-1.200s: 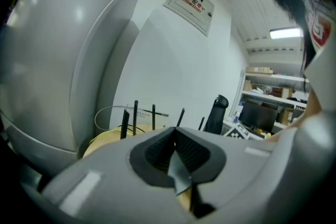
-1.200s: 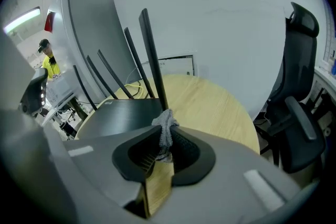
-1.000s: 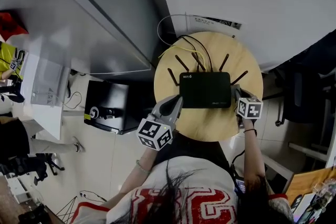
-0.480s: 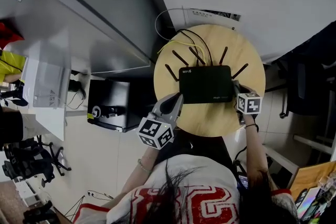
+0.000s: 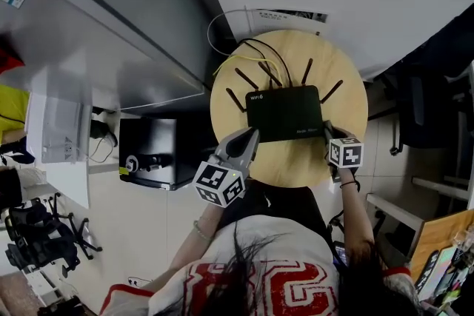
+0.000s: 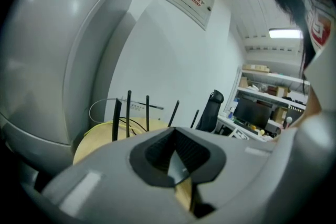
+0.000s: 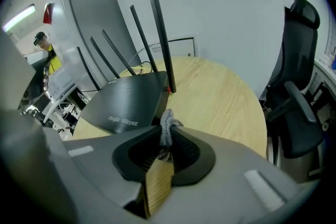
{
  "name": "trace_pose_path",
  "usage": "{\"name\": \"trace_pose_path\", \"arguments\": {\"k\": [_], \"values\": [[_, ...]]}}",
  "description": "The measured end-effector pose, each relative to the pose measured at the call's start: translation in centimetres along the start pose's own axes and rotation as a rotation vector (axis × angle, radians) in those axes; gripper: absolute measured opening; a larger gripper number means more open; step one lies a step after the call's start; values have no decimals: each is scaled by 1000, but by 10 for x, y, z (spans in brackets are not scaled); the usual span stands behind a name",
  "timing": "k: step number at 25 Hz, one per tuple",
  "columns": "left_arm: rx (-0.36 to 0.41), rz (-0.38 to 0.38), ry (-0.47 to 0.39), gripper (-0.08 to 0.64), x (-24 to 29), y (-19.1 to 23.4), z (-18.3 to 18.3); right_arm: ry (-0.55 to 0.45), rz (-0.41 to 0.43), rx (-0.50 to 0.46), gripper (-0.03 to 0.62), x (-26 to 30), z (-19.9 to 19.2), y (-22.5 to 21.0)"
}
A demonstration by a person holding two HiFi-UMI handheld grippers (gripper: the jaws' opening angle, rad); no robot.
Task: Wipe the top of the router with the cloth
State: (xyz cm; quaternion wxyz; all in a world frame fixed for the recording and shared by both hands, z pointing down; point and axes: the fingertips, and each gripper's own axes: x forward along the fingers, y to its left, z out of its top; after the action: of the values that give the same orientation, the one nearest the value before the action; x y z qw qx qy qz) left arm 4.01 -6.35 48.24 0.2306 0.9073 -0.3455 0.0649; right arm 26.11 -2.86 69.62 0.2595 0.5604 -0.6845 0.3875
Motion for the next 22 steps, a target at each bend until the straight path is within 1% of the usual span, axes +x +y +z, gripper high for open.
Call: {"name": "trace_pose_path", "arguments": {"k": [9,18,22], "values": [[1,-33,-1,2,-14,0,-3,6,-35,22,37,-13,-20,11],[-8,-24,-26,2,-37,12,-1,41,-64,20,37,-16,-39,28],[-15,-25,-32,2,-44,16,-1,30,-90,35,37,-22,-38,24]]}}
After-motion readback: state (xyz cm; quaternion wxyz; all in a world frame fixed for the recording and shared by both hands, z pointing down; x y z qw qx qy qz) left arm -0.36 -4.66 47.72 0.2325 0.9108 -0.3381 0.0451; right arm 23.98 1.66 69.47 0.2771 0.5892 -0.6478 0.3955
